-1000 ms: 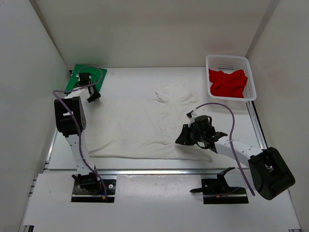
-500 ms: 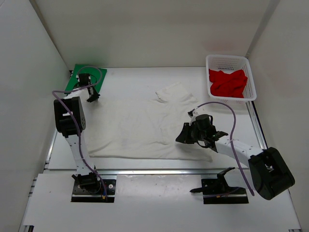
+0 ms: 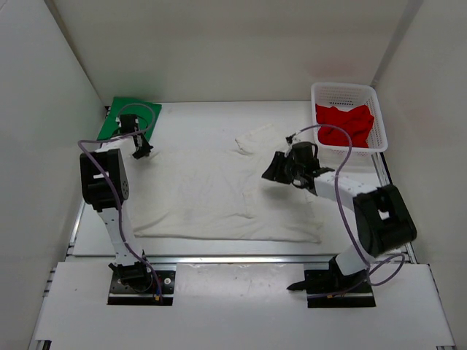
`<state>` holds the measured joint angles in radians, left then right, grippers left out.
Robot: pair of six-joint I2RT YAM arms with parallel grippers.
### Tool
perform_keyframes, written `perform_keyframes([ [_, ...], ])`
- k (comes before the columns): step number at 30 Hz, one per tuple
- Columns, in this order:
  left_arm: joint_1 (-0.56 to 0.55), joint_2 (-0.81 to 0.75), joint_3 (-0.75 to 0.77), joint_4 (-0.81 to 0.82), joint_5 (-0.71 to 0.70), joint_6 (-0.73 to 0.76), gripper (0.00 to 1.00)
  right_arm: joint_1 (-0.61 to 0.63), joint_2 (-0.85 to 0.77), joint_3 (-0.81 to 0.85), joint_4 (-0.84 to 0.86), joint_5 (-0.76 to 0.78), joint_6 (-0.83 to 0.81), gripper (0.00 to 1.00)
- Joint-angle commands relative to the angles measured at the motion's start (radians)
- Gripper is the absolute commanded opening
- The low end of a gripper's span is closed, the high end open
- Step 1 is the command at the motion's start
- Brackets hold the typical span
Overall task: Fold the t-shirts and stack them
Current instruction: Grap the side of the flattened tshirt furthest away from the robot with both arms
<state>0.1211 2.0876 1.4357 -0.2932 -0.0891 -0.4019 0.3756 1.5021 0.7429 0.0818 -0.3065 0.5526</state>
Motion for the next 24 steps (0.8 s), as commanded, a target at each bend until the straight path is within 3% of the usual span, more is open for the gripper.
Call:
perform_keyframes([
  [1, -0.011, -0.138, -0.052, 0.015, 0.025, -0.031, 0.0, -0.081, 0.134, 0.221, 0.014, 0.098, -0.046, 0.36],
  [6, -0.037, -0.192, -0.098, 0.071, 0.064, -0.066, 0.0, -0.149, 0.37, 0.516, -0.08, 0.141, -0.109, 0.32],
  [15, -0.038, -0.216, -0.126, 0.091, 0.084, -0.071, 0.0, -0.153, 0.783, 1.153, -0.488, 0.248, -0.266, 0.36],
  [18, -0.043, -0.222, -0.129, 0.101, 0.084, -0.074, 0.0, -0.138, 0.949, 1.424, -0.633, 0.294, -0.31, 0.38],
  [22, -0.043, -0.225, -0.144, 0.108, 0.095, -0.072, 0.0, -0.164, 1.223, 1.945, -0.841, 0.302, -0.329, 0.42],
  [24, -0.046, -0.225, -0.143, 0.103, 0.097, -0.06, 0.0, -0.175, 1.21, 1.872, -0.797, 0.267, -0.307, 0.43],
])
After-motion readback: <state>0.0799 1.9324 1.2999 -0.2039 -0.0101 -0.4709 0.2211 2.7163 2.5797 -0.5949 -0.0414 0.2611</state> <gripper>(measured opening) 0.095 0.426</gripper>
